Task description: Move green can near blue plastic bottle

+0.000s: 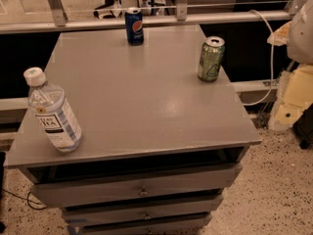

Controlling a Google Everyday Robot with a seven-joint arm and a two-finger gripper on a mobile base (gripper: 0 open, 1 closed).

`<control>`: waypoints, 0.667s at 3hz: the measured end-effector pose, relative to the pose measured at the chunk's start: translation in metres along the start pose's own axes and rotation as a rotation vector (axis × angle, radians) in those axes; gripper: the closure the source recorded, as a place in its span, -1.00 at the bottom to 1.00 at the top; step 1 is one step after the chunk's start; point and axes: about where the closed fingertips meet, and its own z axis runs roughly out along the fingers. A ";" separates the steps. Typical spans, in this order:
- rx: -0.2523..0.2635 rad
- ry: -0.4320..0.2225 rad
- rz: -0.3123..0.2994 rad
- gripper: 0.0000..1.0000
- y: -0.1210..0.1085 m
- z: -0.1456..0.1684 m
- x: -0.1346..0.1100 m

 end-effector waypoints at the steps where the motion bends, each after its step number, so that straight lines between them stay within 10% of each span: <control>1: 0.000 0.000 0.000 -1.00 0.000 0.000 0.000; 2: 0.022 -0.018 0.001 -1.00 -0.005 0.003 -0.001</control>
Offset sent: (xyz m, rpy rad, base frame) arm 0.0151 -0.0023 -0.0077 0.0308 -0.0424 -0.0008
